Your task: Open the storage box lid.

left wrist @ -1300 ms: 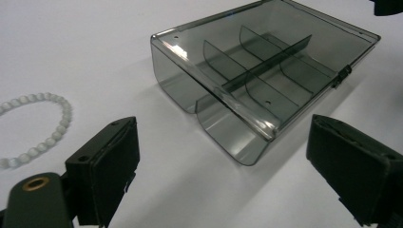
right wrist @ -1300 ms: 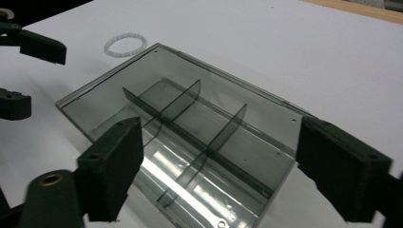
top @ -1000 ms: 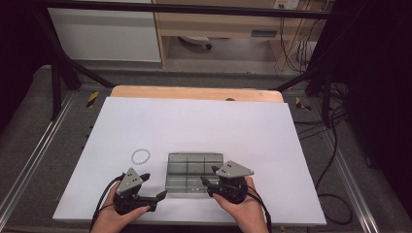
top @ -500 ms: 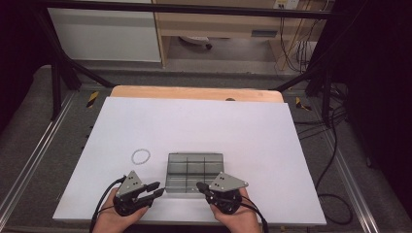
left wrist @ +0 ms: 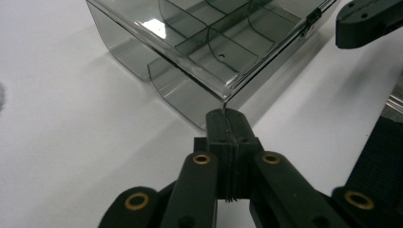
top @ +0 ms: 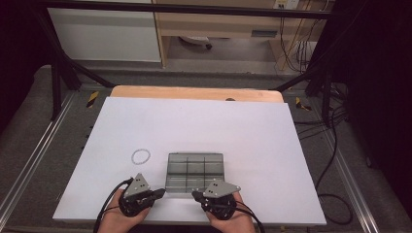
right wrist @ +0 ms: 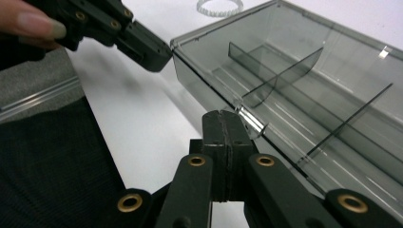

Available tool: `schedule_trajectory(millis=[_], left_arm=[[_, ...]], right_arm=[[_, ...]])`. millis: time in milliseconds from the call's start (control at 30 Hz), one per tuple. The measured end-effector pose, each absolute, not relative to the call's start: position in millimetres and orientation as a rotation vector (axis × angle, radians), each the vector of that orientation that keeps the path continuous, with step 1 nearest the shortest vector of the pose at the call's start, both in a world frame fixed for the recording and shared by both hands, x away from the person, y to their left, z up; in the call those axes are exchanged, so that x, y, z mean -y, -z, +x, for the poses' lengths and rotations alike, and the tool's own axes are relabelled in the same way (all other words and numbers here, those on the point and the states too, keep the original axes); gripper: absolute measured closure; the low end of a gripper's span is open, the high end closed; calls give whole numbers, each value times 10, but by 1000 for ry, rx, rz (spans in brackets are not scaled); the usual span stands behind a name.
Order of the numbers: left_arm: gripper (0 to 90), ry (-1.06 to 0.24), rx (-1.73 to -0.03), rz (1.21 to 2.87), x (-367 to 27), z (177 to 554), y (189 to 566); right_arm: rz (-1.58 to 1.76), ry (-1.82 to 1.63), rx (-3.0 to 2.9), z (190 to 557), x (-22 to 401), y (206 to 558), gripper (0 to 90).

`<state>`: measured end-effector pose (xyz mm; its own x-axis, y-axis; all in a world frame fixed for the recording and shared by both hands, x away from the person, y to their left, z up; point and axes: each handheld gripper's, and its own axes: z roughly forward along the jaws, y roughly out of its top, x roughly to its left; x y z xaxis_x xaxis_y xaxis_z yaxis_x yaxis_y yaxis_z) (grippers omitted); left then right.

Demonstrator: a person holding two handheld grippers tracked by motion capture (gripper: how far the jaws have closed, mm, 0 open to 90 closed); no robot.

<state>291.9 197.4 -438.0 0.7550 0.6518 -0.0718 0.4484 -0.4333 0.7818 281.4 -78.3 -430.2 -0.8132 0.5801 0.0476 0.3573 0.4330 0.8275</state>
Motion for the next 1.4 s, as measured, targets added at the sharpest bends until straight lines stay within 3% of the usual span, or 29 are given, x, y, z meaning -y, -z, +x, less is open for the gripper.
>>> schedule_trajectory(millis=[1400], left_arm=[[899,-330,-781,2085,-1967,2926,4350]], right_arm=[[883,-1229,-2480,2942,855,4508,900]])
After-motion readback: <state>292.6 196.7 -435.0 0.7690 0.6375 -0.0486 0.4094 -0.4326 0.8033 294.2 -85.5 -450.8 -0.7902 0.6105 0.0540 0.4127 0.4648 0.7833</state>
